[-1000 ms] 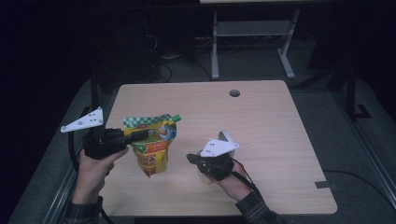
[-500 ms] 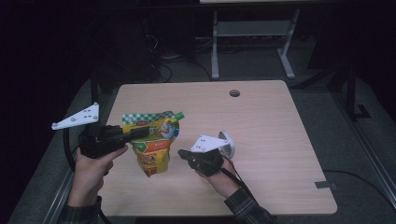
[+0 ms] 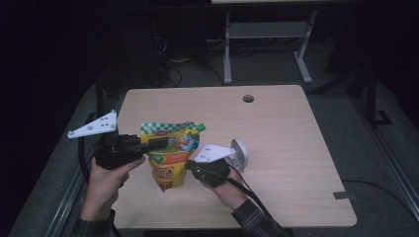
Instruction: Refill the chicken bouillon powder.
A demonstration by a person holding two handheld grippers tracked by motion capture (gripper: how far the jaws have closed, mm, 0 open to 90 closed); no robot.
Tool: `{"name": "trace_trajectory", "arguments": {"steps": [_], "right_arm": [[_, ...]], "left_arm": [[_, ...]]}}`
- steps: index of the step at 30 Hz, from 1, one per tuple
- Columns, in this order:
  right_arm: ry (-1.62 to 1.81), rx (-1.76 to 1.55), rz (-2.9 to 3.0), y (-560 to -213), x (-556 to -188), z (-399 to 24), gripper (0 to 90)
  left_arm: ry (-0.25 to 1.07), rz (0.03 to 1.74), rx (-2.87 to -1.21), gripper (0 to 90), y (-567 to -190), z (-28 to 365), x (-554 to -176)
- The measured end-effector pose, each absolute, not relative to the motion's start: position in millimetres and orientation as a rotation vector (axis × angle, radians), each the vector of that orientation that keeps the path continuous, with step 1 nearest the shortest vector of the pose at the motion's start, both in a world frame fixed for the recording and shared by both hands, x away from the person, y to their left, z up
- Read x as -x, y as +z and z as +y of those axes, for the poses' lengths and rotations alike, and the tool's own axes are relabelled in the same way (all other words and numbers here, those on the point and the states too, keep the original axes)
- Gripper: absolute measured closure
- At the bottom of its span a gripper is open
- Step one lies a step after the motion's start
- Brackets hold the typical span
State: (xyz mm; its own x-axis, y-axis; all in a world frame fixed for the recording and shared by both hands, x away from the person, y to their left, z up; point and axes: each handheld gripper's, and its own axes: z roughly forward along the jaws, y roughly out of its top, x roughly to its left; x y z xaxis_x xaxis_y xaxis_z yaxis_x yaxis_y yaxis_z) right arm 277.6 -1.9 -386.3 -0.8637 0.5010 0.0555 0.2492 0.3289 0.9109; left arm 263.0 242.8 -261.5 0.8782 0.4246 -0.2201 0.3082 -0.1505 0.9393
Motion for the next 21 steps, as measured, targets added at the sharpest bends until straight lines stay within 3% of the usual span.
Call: {"name": "trace_trajectory", "arguments": {"steps": [21], "right_arm": [[1.629, -0.508, 2.415, -406.3, -258.6, -0.1, 90.0]], "left_arm": [[0.087, 0.552, -1.807, 90.0, -264.7, 210.0, -279.6]]}}
